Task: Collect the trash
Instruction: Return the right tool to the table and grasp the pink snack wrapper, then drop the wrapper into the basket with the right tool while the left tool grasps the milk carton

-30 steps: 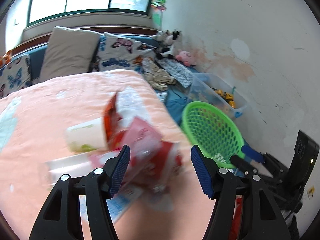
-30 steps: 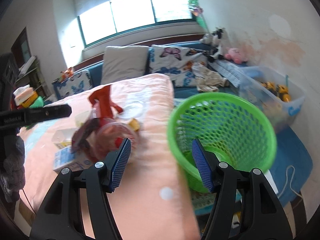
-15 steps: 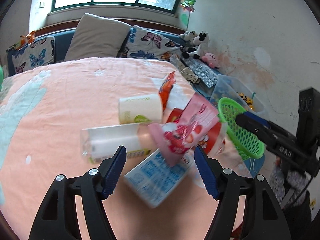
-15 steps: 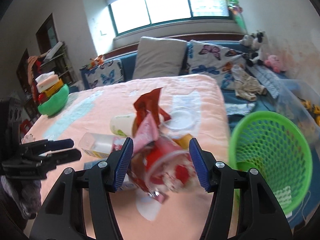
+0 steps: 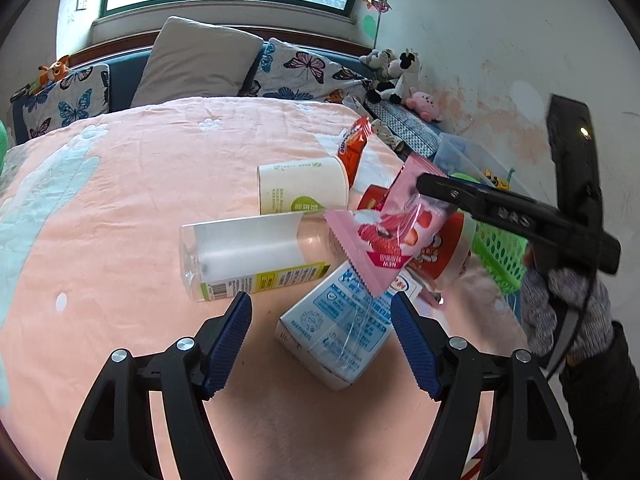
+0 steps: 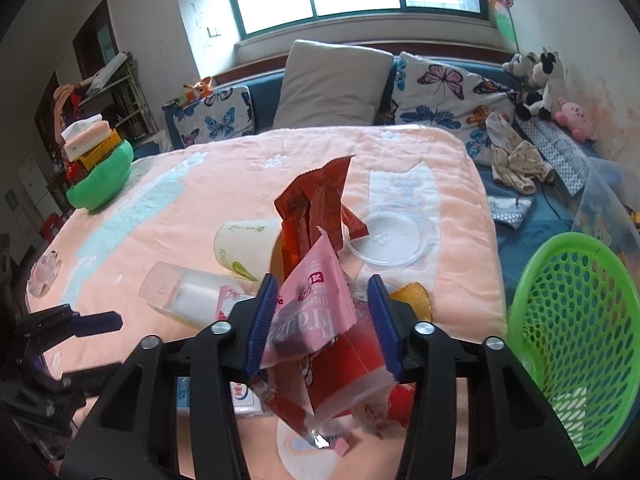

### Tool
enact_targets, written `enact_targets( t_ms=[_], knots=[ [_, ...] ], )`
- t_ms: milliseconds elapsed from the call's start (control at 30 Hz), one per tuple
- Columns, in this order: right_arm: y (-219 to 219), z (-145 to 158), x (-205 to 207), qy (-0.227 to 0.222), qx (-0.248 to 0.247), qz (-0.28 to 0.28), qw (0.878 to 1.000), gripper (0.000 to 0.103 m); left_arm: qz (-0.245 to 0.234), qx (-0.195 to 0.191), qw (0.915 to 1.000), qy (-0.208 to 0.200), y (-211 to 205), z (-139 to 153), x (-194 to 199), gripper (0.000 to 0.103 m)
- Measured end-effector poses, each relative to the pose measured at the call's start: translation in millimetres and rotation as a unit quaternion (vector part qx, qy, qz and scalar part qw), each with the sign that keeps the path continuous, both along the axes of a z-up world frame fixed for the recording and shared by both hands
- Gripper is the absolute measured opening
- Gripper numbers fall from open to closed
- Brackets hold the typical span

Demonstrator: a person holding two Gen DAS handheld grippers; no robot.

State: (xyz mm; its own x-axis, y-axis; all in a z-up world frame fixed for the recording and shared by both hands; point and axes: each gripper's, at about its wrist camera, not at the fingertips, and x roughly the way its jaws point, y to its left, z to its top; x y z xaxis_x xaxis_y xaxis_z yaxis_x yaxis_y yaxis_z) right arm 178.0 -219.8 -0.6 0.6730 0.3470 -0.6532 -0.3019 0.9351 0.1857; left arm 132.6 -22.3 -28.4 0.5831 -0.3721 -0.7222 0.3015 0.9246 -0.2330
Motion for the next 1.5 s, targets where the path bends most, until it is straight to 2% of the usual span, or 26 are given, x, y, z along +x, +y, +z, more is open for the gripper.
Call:
enact_targets(
  t_ms=[200,400,867,1100,1267,1500],
  knots=[
    [0,-2,0,0.002,0.004,0.002,1.000,0.025,-0.018,0.016,0.9997,0.001,-5,-7,-1,0.071],
    [-2,15,-11,-0.024,0.015,-0.001,1.000,0.018,-0.045,0.040,0.9982,-0.004,-21,-12,1,0.076],
    [-39,78,-46,-0.100,0.059,-0.029,0.993,0.018,-0.094,0.090,0.9915,-0.002,-49,-28,17,0.079],
    [-74,106,-66,-0.140,0.053,-0.070,0.986,0.018,-0.119,0.116,0.9860,-0.005,-63,-34,27,0.079],
    [-105,105,-70,-0.142,0.041,-0.111,0.983,0.018,-0.124,0.124,0.9844,-0.015,-70,-36,28,0.075],
    [-149,86,-68,-0.123,0.021,-0.174,0.977,0.018,-0.123,0.121,0.9846,-0.027,-74,-31,19,0.068]
  ],
)
